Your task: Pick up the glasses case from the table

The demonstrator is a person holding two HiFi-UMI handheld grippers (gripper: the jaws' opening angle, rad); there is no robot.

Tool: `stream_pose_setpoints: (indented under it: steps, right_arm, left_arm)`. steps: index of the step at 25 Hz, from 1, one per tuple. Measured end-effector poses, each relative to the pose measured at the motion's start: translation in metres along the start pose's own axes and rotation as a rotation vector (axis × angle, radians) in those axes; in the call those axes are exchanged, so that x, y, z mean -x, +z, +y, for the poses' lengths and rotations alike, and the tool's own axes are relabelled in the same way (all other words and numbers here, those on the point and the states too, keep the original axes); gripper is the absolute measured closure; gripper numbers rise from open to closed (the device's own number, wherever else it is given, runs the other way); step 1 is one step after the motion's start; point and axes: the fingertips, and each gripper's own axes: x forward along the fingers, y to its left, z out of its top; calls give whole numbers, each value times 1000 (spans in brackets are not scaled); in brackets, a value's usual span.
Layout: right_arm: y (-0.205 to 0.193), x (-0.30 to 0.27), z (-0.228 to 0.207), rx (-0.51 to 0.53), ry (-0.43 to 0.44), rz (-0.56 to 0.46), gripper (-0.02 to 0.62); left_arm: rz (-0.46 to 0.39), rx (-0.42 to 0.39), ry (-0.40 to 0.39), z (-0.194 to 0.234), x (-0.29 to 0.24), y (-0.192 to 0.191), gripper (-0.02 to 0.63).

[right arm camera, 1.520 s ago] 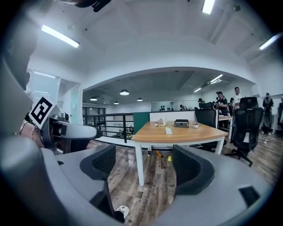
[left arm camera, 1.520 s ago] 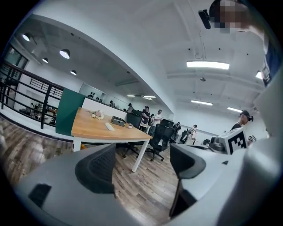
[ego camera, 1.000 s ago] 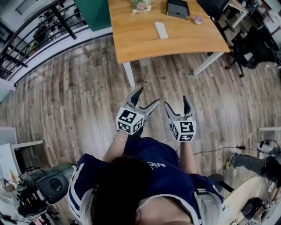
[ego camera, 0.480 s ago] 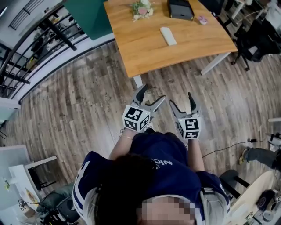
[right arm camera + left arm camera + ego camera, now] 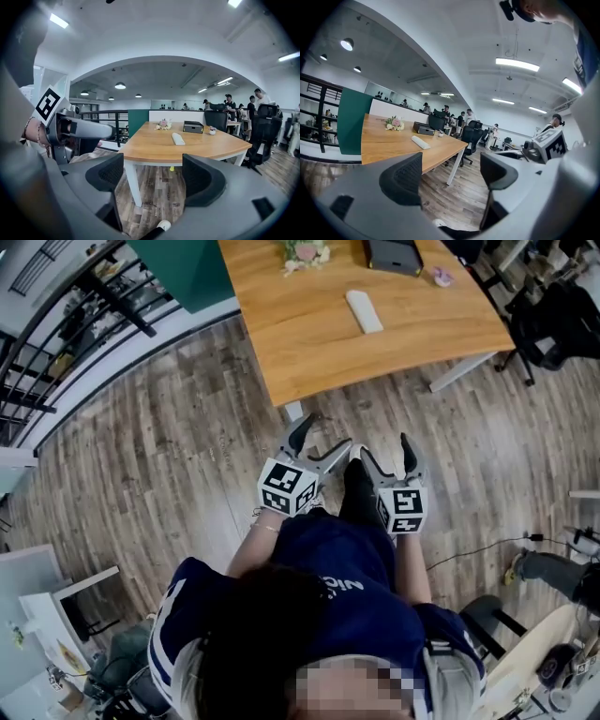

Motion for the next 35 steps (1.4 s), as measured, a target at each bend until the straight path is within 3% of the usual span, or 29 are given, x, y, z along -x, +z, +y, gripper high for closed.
stream_pose_setpoints:
  steps: [8,21,26,31,35]
  right_arm:
    - [11,-65,-36,13,71,5,218]
    - [87,-214,-149,48,214,-21,227]
    - [85,-257,-186,133,263,50,232]
    - [99,-288,-207,126,307,35,233]
    - [108,-307,-214,149,293,18,232]
  left_arm:
    - [-28,17,88,41,-49,12,221]
    - [-54,64,269,133,-192,71,221]
    - [-49,80,311,151,-242,81,221]
    - [-39,95,354,169,-273,85,221]
    - [-38,115,370,180,-279,86,221]
